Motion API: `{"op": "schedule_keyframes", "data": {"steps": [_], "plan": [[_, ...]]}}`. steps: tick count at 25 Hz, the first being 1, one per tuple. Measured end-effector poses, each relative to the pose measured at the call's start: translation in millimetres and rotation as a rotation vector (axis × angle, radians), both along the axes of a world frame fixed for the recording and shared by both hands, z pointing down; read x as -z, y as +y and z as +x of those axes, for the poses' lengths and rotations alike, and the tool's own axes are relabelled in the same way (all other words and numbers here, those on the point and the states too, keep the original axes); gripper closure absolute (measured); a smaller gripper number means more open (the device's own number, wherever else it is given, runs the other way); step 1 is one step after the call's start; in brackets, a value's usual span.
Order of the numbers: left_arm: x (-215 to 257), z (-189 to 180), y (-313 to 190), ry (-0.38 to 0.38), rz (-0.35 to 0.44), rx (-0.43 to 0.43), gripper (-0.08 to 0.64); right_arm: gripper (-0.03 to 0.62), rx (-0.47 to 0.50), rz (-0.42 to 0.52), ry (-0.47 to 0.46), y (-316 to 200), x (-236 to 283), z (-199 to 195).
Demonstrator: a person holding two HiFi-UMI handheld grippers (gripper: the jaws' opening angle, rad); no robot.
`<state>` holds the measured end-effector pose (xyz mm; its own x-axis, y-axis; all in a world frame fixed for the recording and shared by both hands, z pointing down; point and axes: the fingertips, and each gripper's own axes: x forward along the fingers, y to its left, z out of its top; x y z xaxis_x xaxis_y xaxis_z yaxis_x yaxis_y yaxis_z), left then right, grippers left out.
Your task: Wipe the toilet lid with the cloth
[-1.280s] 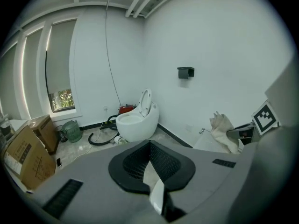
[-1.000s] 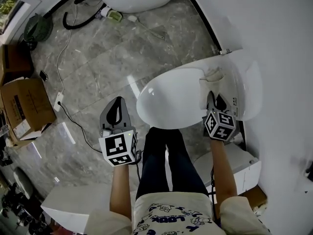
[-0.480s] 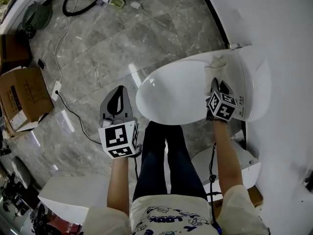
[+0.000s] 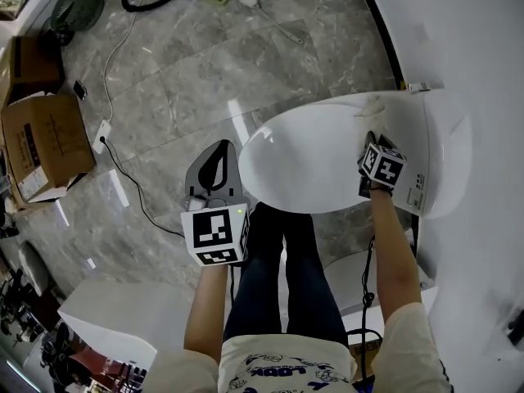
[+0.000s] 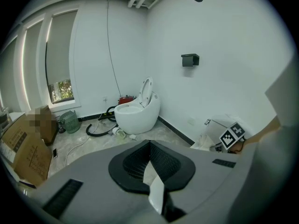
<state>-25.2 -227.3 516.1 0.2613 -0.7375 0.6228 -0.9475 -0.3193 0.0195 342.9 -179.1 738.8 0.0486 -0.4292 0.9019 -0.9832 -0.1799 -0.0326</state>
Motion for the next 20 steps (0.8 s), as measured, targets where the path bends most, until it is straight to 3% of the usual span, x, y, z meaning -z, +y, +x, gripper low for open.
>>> {"op": "schedule_keyframes", "data": {"steps": [4, 20], "plan": [[-8, -3, 3, 0.004, -0.007, 0.009, 0.557, 0.506, -0.070, -0.062, -0.038, 8, -22, 1], [-19, -24, 15, 0.012, -0.020, 0.044, 0.557, 0.506, -0.001, -0.124, 0.020, 0, -30, -4]]}}
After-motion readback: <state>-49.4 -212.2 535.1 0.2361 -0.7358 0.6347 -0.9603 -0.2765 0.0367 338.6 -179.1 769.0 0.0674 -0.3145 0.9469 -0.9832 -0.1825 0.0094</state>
